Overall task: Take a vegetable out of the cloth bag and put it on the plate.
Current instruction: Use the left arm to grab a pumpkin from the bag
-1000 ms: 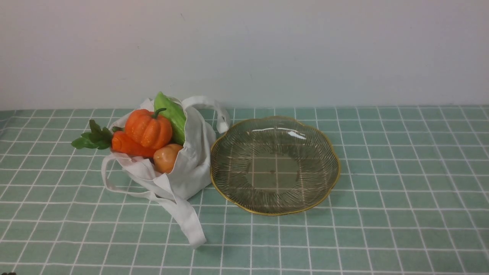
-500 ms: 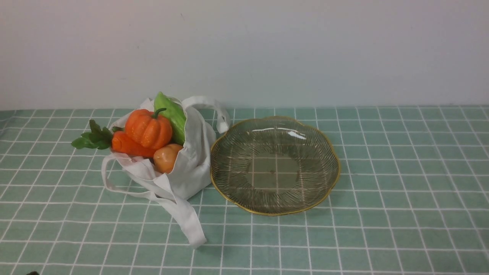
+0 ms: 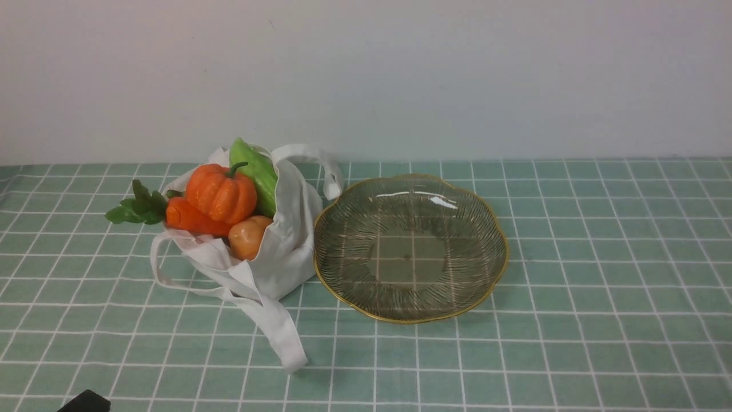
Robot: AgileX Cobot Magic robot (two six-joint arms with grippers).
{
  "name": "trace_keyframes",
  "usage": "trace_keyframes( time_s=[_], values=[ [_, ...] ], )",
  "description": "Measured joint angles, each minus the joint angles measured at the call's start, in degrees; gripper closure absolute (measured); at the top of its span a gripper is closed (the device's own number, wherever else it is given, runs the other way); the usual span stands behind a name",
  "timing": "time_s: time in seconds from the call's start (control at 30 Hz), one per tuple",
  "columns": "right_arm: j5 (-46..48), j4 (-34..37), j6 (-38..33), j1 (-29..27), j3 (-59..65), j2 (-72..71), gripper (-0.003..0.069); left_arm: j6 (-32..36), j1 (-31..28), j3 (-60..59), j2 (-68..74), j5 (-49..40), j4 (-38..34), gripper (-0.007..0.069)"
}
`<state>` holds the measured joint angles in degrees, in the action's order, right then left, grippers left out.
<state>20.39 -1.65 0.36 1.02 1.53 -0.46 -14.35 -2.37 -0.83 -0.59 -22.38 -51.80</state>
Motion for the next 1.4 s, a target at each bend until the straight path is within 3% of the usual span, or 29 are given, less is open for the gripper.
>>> trace_keyframes(
  time_s=[0.1, 0.2, 0.37, 0.4, 0.43, 0.63, 0.73, 0.83, 0.87, 0.97, 1.1, 1.23, 1.4],
  values=[
    [0.0, 0.0, 0.0, 0.0, 0.0, 0.0, 0.0674, 10.5, 0.0, 6.9, 0.6, -5.4, -1.2, 0.0632],
    [0.0, 0.0, 0.0, 0.0, 0.0, 0.0, 0.0674, 15.2, 0.0, 16.1, 7.5, -9.7, -0.2, 0.0632],
    [0.0, 0.0, 0.0, 0.0, 0.0, 0.0, 0.0674, 18.7, 0.0, 33.0, 31.6, -25.0, 13.5, 0.0632],
    [0.0, 0.0, 0.0, 0.0, 0.0, 0.0, 0.0674, 18.7, 0.0, 33.0, 31.6, -25.0, 13.5, 0.0632],
    [0.0, 0.0, 0.0, 0.0, 0.0, 0.0, 0.0674, 19.0, 0.0, 38.8, 40.6, -29.1, 19.2, 0.0632],
    [0.0, 0.0, 0.0, 0.0, 0.0, 0.0, 0.0674, 19.0, 0.0, 54.1, 62.8, -30.7, 28.4, 0.0586],
    [0.0, 0.0, 0.0, 0.0, 0.0, 0.0, 0.0674, 19.0, 0.0, 59.5, 71.1, -30.3, 29.0, 0.0516],
    [0.0, 0.0, 0.0, 0.0, 0.0, 0.0, 0.0674, 19.0, 0.0, 66.2, 80.6, -29.6, 29.0, 0.0357],
    [0.0, 0.0, 0.0, 0.0, 0.0, 0.0, 0.0674, 19.0, 0.0, 66.5, 81.1, -29.6, 29.0, 0.0347],
    [0.0, 0.0, 0.0, 0.0, 0.0, 0.0, 0.0674, 19.0, 0.1, 71.9, 88.9, -28.2, 27.6, 0.0183],
    [0.0, 0.0, 0.0, 0.0, 0.0, 0.0, 0.0674, 20.0, 0.1, 77.2, 96.8, -27.2, 25.2, 0.0034],
    [0.0, 0.0, 0.0, 0.0, 0.0, 0.0, 0.0674, 21.8, 0.2, 79.8, 101.6, -25.3, 22.9, -0.0011],
    [0.0, 0.0, 0.0, 0.0, 0.0, 0.0, 0.0674, 23.5, 0.2, 80.4, 105.7, -22.4, 21.2, 0.0015]
  ],
)
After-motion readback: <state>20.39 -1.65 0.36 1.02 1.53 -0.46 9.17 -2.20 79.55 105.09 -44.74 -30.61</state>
